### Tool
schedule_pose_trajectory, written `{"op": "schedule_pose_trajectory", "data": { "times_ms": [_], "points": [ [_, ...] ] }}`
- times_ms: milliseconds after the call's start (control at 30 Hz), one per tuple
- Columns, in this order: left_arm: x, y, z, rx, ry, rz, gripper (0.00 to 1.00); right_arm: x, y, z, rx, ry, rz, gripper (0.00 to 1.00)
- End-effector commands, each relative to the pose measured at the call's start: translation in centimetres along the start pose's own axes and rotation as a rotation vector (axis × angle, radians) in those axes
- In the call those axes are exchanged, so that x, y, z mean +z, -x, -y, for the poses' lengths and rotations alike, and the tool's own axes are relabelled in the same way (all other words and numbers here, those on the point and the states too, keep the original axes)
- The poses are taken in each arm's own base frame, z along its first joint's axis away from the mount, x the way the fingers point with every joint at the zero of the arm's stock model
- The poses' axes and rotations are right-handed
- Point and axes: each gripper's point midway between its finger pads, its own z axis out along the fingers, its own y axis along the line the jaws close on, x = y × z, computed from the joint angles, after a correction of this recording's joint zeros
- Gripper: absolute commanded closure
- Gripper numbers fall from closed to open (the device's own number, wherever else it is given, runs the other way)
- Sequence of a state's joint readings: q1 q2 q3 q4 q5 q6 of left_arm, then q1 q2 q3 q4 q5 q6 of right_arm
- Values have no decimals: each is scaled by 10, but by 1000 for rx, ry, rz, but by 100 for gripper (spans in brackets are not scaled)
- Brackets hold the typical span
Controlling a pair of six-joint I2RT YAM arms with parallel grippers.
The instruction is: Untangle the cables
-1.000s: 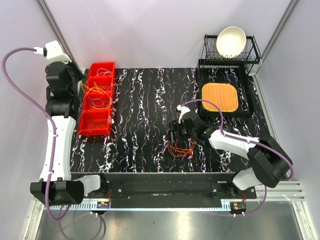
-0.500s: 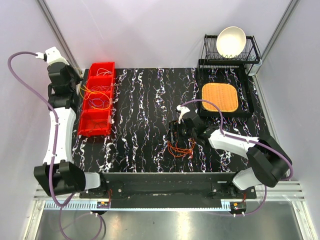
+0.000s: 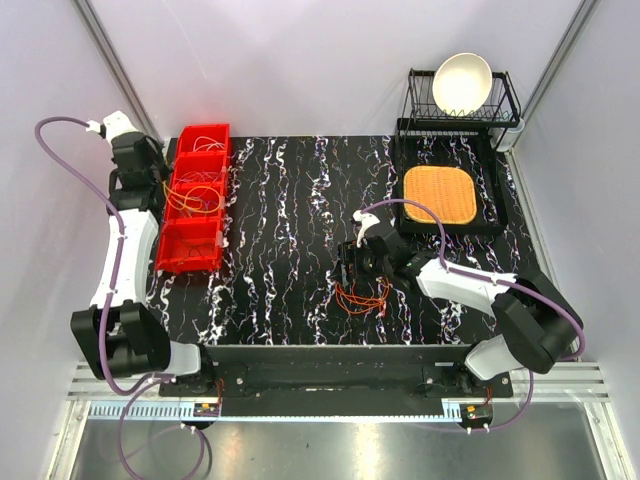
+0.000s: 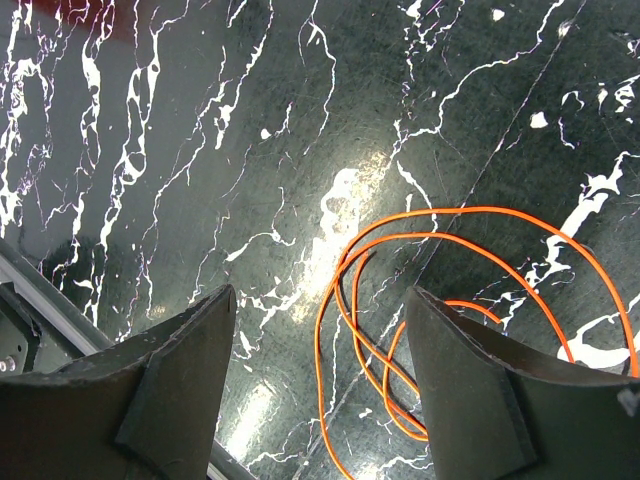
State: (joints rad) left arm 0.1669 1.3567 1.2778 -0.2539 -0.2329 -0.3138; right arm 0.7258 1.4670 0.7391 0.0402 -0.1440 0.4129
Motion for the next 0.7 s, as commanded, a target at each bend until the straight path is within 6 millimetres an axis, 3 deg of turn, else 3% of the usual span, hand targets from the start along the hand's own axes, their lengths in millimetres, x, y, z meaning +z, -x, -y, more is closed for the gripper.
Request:
{"op": "schedule_pose_trajectory", "data": {
  "times_ms": [0,233,400,667],
  "points": [
    [10,-3,-17,-50,106,14,100,0,19,-7,-5,30,54,26],
    [45,-27,-6,-68,88,-73,100,0,16,-7,-3,32,48,26],
    [58,-47,-2,-96,72,-111,100,0,17,-7,-1,32,51,26],
    [66,-109,6,-147,60,-251,100,1,18,-6,2,33,50,27]
  ]
}}
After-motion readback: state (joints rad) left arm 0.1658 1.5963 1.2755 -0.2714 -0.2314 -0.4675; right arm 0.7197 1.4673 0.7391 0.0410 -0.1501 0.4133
